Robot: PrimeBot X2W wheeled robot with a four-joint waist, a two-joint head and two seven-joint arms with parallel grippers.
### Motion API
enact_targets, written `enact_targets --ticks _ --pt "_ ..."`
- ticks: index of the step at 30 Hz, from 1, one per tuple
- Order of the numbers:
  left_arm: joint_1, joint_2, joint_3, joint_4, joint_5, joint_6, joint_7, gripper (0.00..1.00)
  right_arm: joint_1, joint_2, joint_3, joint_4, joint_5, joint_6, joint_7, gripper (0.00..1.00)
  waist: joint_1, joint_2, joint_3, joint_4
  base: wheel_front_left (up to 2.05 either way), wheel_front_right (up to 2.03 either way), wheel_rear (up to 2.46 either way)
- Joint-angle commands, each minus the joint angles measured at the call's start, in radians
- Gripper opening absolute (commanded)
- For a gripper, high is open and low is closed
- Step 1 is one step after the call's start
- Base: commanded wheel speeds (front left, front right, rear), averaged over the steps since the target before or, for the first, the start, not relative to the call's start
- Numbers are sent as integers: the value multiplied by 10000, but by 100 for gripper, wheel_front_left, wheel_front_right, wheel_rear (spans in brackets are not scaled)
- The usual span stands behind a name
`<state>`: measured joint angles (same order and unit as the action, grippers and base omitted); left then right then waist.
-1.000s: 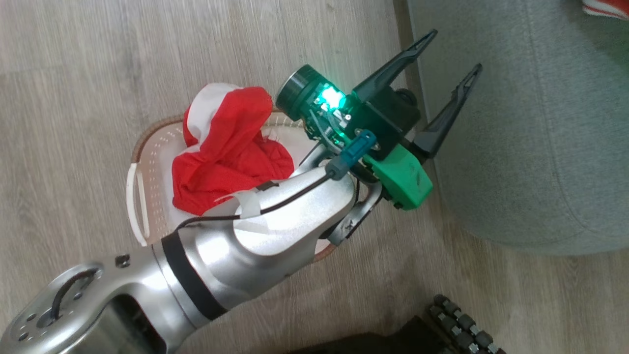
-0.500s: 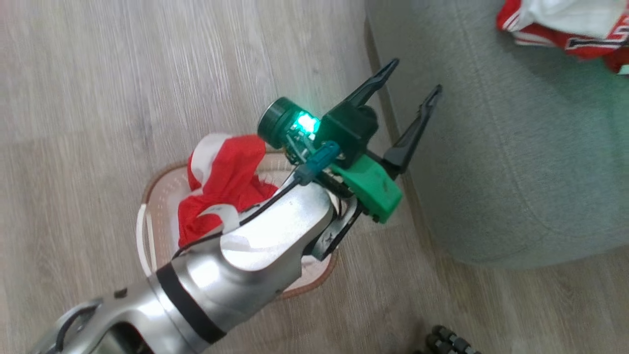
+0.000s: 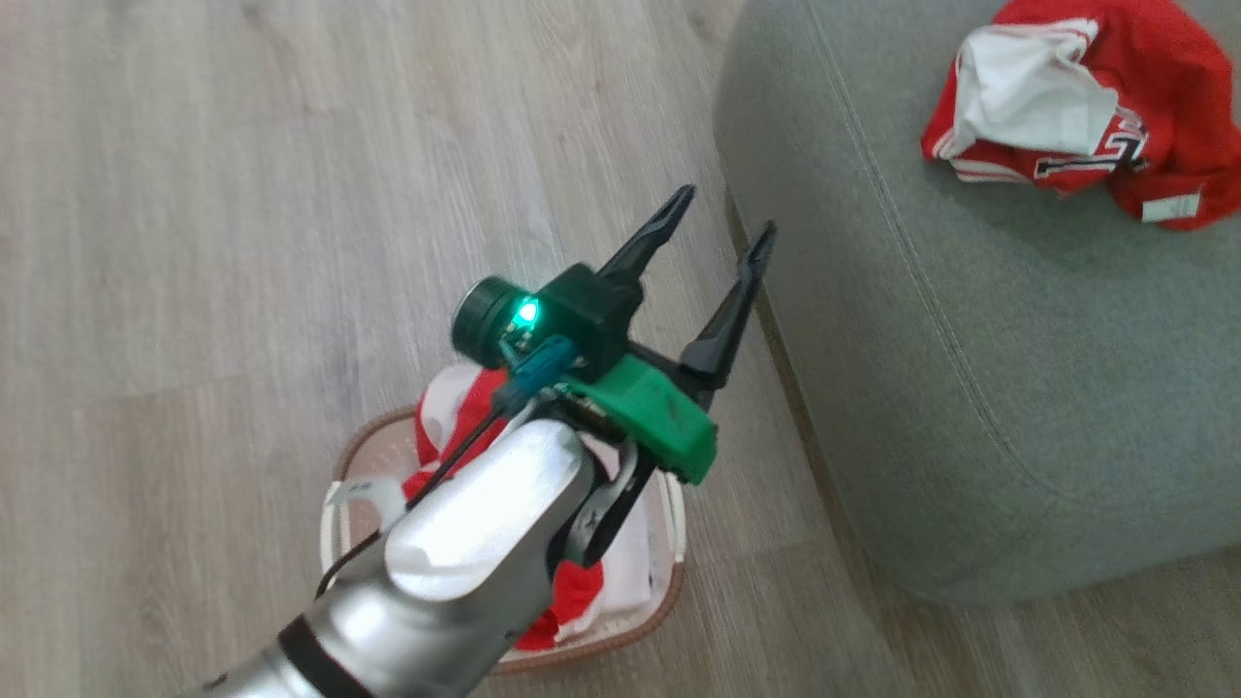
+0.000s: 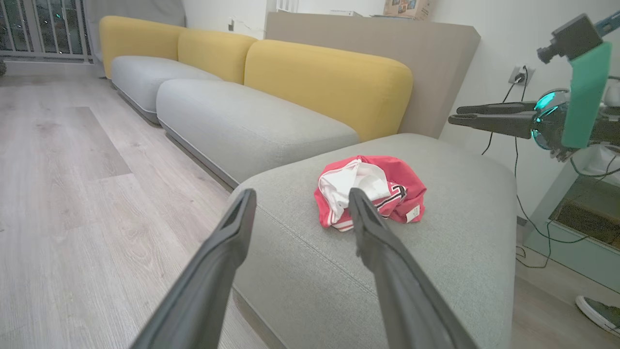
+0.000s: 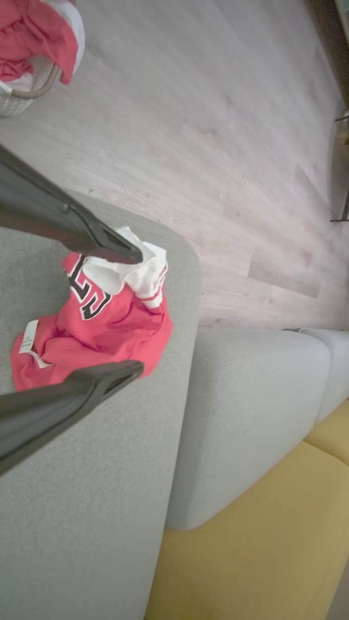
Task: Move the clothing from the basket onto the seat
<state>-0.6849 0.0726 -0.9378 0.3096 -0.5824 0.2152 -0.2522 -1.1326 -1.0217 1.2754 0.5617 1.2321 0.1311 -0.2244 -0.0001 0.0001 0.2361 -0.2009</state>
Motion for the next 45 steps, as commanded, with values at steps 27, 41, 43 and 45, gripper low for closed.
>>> enact_targets --ticks 27,41,43,45 --pt "3379 1526 3136 -2153 442 358 -95 100 7140 1801 -9050 -2750 -4087 -4 -372 100 1 -1 -1785 1881 0 0 0" --pt "4964 1357 4870 -2831 1630 422 -95 100 10914 5441 -12067 -5692 -6485 -4 -373 100 1 -1 -1976 1876 0 0 0" --pt "5242 1253 5177 -2914 1840 289 -95 100 11117 5748 -12071 -5841 -6749 -4 -373 100 1 -1 -1987 1859 0 0 0" --pt "5494 1121 5459 -2912 2005 127 -95 100 11302 6040 -12053 -5936 -6948 -4 -373 100 1 -1 -2002 1869 0 0 0"
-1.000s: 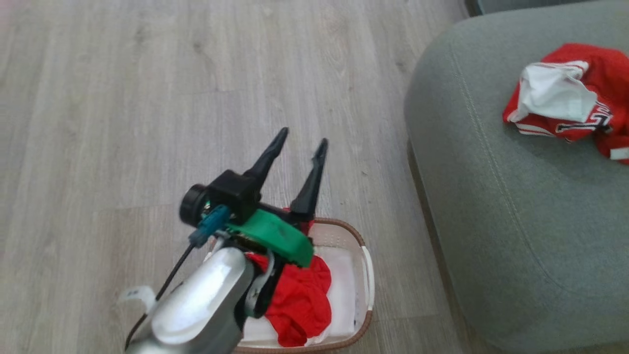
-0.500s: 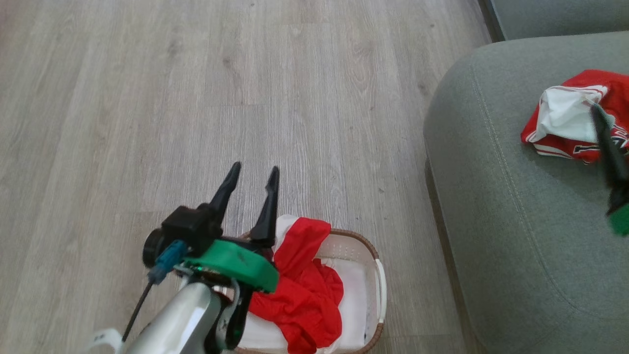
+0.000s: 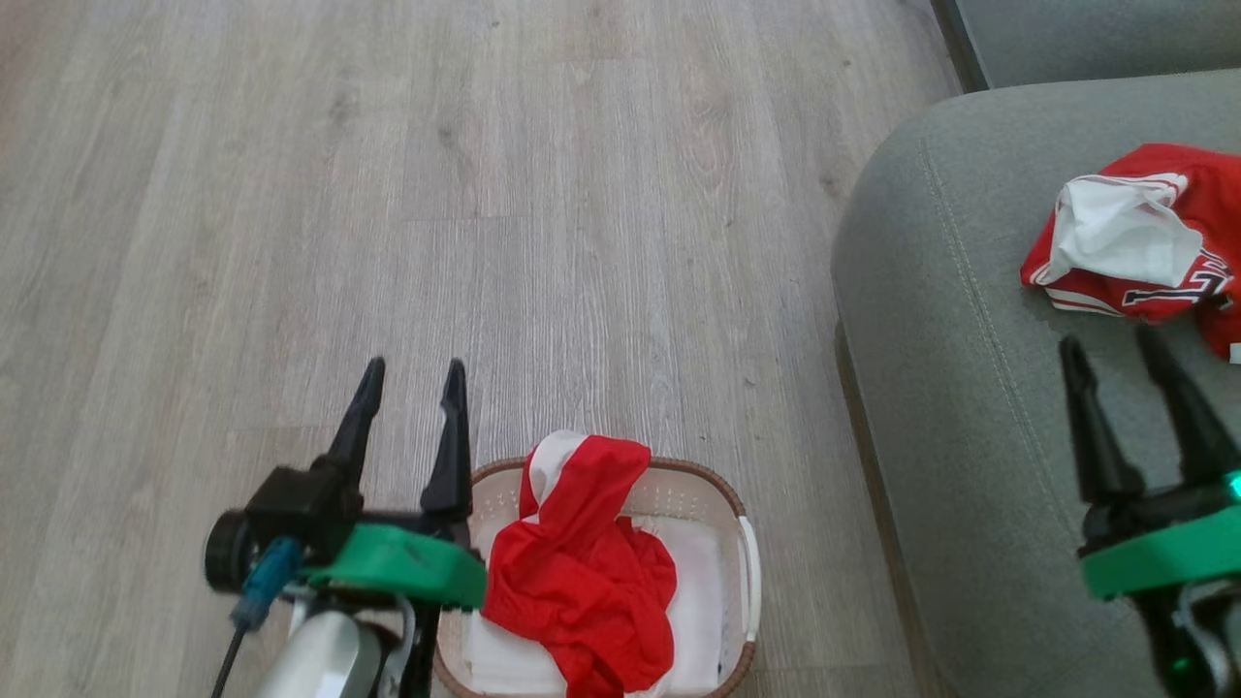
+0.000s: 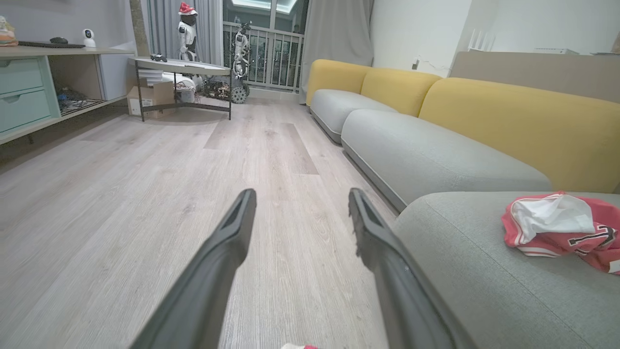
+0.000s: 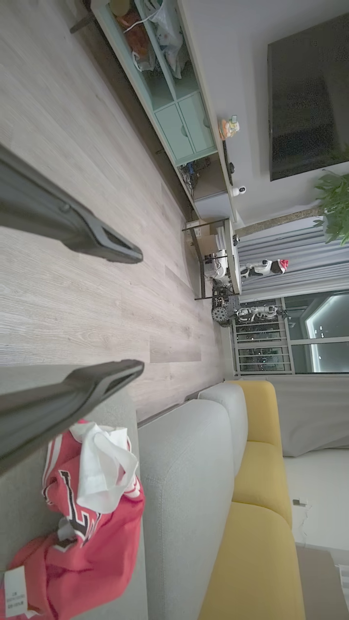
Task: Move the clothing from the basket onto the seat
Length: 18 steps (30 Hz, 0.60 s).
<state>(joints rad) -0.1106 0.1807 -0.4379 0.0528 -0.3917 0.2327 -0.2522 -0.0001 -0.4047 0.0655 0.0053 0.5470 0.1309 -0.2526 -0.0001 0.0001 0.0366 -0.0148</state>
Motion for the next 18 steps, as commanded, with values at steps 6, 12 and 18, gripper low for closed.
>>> enact_targets --ticks 6,12,18 --pt "141 -335 1023 -204 474 -470 -95 100 232 300 31 -552 -546 -2 -91 100 1 -1 -38 33 0 0 0" --pt "312 -703 1517 -23 851 -909 -95 100 299 487 -109 -648 -763 -2 -91 100 1 -1 -38 23 0 0 0" --pt "314 -962 1858 110 1129 -1252 -95 100 327 598 -141 -656 -973 -2 -91 100 1 -1 -4 44 0 0 0"
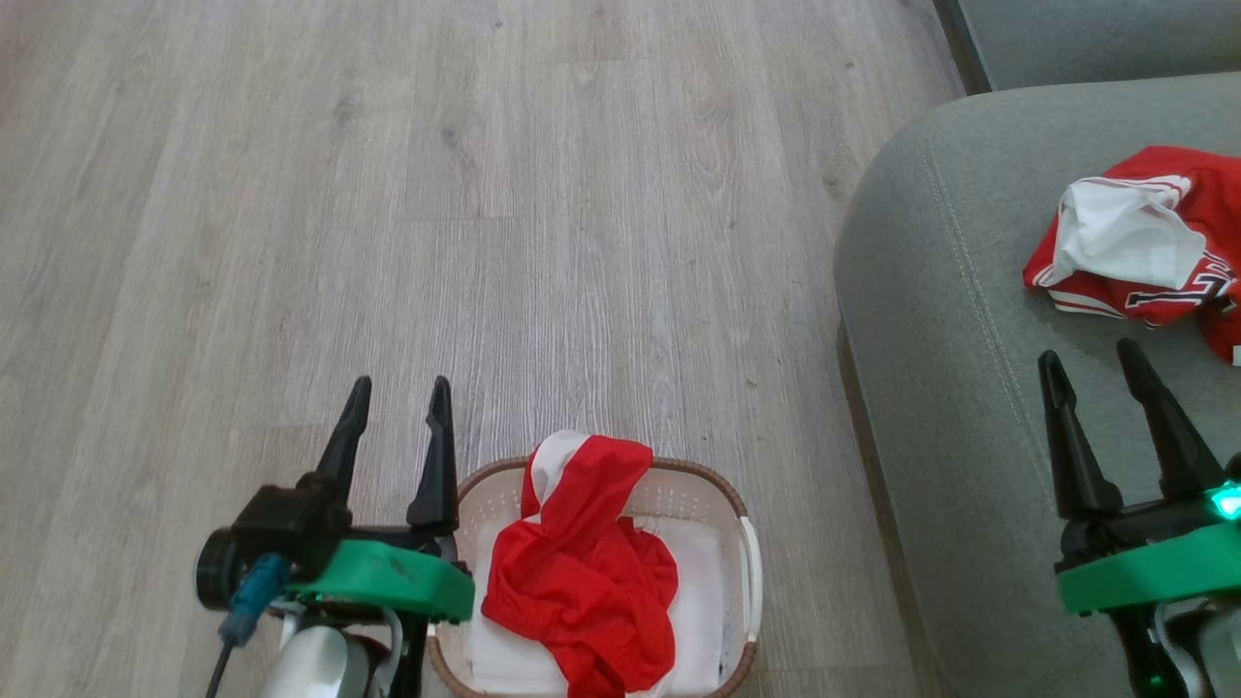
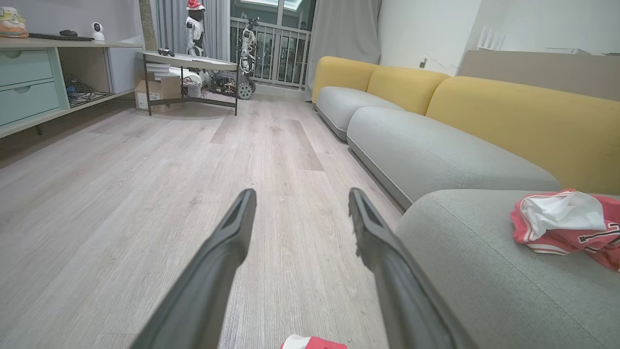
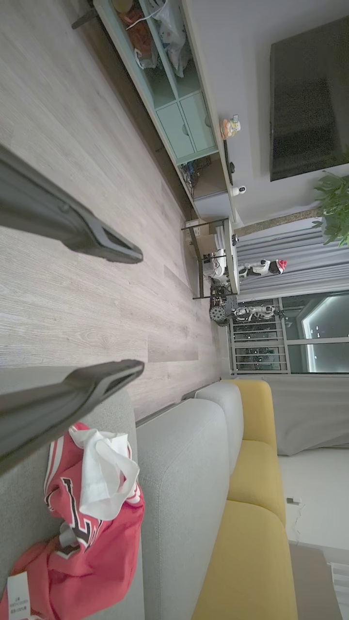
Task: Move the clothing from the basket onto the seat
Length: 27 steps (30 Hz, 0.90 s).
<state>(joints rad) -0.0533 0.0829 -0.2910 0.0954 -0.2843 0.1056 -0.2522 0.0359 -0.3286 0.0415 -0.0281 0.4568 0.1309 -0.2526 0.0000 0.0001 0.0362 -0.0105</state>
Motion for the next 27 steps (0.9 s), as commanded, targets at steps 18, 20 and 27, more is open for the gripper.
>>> enact_targets --ticks 18,20,27 --pt "-591 -309 542 87 326 -317 -95 100 -433 -419 96 -387 123 -2 -91 100 0 -1 597 -180 0 0 0" --pt "-710 -317 449 199 295 -286 -95 100 -548 -505 71 -440 184 -2 -91 100 0 -1 782 -239 0 0 0" --pt "-1342 -324 -165 696 19 53 -95 100 -1028 -834 -69 -634 447 -2 -91 100 0 -1 1579 -448 0 0 0"
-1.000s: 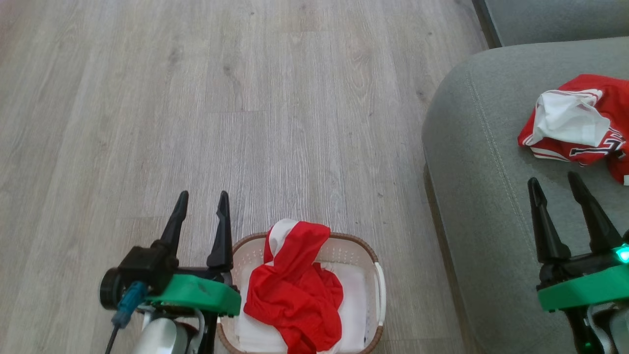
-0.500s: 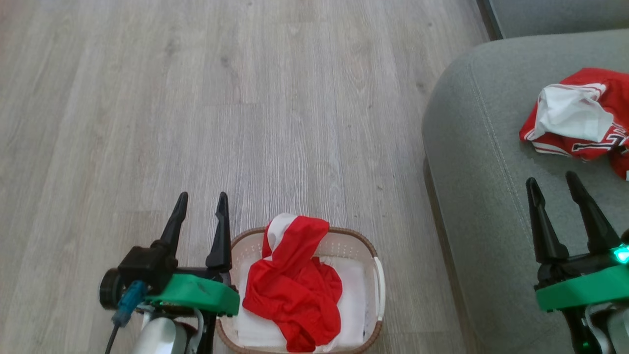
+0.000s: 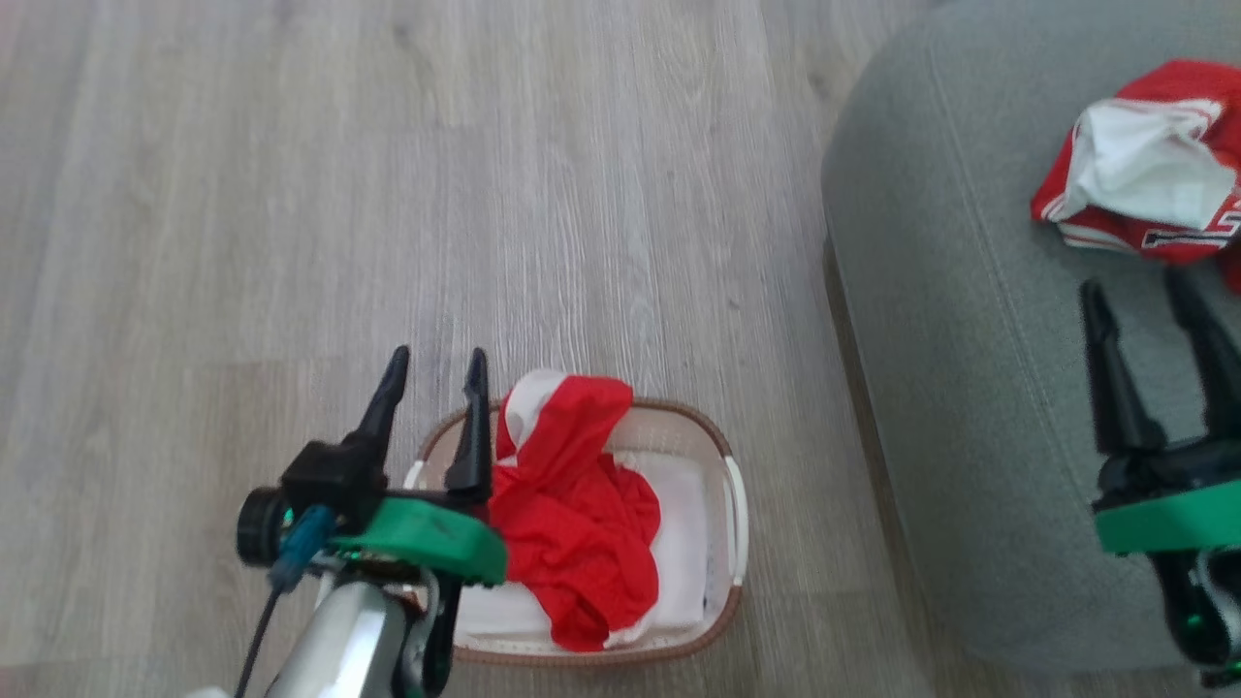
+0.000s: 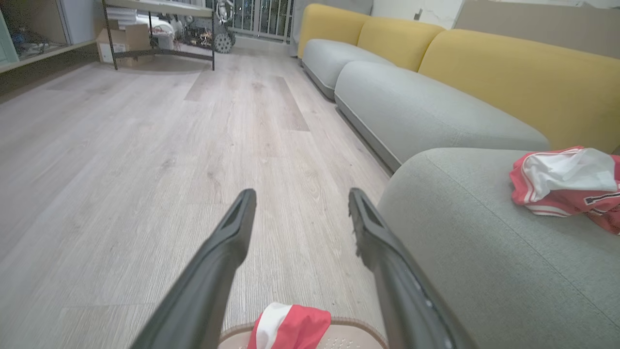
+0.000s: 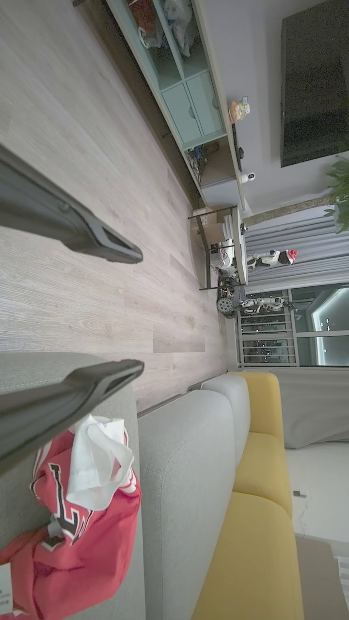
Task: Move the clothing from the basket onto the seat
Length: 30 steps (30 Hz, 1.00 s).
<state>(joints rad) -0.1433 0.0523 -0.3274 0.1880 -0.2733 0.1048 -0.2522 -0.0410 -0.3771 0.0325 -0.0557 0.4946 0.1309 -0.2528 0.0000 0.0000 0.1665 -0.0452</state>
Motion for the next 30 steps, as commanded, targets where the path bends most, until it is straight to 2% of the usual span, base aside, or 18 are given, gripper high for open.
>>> enact_targets --ticks 1,15,20,23,30 --pt "-547 -18 89 -139 -119 128 -95 100 -321 -392 -1 -376 108 -2 -89 100 0 0 384 -129 0 0 0" --pt "-2170 -19 -1104 1931 -940 712 -95 100 -1382 -777 -204 -693 637 -2 -89 100 0 0 2023 -565 0 0 0" --pt "-2993 -19 -1592 3661 -1548 691 -95 100 -1735 -986 -285 -855 820 -2 -89 100 0 0 2731 -659 0 0 0" --pt "-3661 -20 -2082 5304 -2357 678 -95 100 -2076 -1092 -357 -1010 958 -2 -89 100 0 0 3311 -818 0 0 0" --pt "-4867 -20 -3051 7492 -3772 705 -95 100 -2635 -1278 -397 -1276 1109 -2 -90 100 0 0 4296 -1134 0 0 0"
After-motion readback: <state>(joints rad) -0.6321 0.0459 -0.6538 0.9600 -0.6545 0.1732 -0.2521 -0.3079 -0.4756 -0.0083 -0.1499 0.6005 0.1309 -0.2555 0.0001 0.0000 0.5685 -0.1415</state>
